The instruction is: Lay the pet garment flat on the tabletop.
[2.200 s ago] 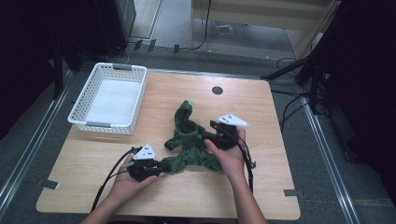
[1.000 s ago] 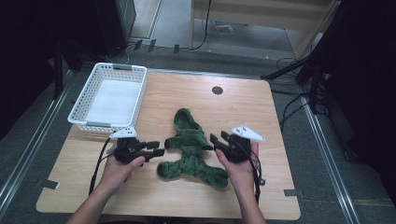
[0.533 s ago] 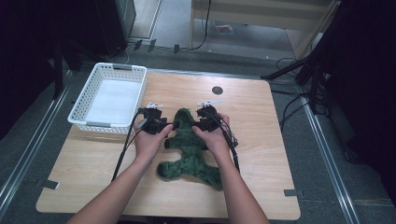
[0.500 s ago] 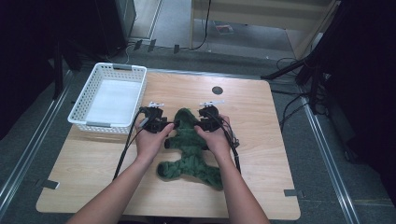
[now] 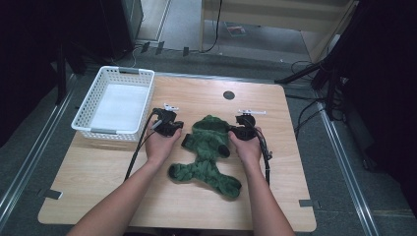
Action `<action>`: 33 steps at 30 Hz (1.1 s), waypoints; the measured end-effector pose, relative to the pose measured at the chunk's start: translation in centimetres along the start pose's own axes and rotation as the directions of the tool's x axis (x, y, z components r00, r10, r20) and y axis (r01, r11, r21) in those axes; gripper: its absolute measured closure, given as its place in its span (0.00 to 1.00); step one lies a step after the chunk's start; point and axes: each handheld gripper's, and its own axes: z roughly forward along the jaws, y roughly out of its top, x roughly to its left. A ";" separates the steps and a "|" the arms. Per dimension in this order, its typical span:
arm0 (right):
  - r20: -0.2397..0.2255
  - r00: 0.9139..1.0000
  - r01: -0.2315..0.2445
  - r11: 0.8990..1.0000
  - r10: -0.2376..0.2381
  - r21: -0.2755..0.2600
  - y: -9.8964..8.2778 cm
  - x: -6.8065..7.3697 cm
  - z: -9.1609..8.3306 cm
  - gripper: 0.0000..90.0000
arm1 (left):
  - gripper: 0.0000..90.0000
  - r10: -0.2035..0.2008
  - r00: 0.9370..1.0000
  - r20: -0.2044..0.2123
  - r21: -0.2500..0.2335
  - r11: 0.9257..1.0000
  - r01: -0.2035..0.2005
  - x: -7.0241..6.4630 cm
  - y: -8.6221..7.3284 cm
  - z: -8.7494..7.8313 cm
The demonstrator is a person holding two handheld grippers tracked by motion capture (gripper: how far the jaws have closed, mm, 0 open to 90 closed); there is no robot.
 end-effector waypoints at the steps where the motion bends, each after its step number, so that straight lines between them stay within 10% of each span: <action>1: -0.045 0.999 0.018 1.000 -0.018 0.002 0.0 -0.1 -0.1 0.80 | 0.81 -0.017 0.999 0.032 -0.015 1.000 0.018 0.1 0.1 0.0; 4: -0.058 0.995 0.087 0.996 -0.087 -0.005 0.0 0.5 -0.5 0.68 | 0.62 -0.040 0.994 0.098 -0.014 0.999 0.041 0.0 0.7 0.3; 11: -0.052 0.994 0.095 0.994 -0.097 -0.051 1.3 0.8 -1.0 0.49 | 0.41 0.049 0.990 0.133 0.077 0.995 -0.060 -1.9 2.1 3.0; 18: 0.024 0.988 0.154 0.984 -0.153 -0.088 0.4 1.1 -0.1 0.98 | 0.92 0.079 0.994 0.072 0.101 0.991 -0.086 -1.9 2.0 4.1; 24: 0.042 0.968 0.249 0.967 -0.248 -0.047 -1.0 0.4 0.2 1.00 | 0.97 0.049 0.997 0.066 0.072 0.996 -0.053 -0.8 1.2 3.7; 27: -0.002 0.979 0.205 0.979 -0.205 -0.012 -1.2 -0.6 0.4 0.88 | 0.73 0.041 0.997 0.063 0.026 0.999 -0.043 -0.6 1.1 3.2; 33: -0.065 0.994 0.070 0.978 -0.085 -0.198 1.1 -0.3 -2.1 0.89 | 0.64 0.039 0.995 0.091 -0.156 0.988 -0.024 -0.6 1.9 1.4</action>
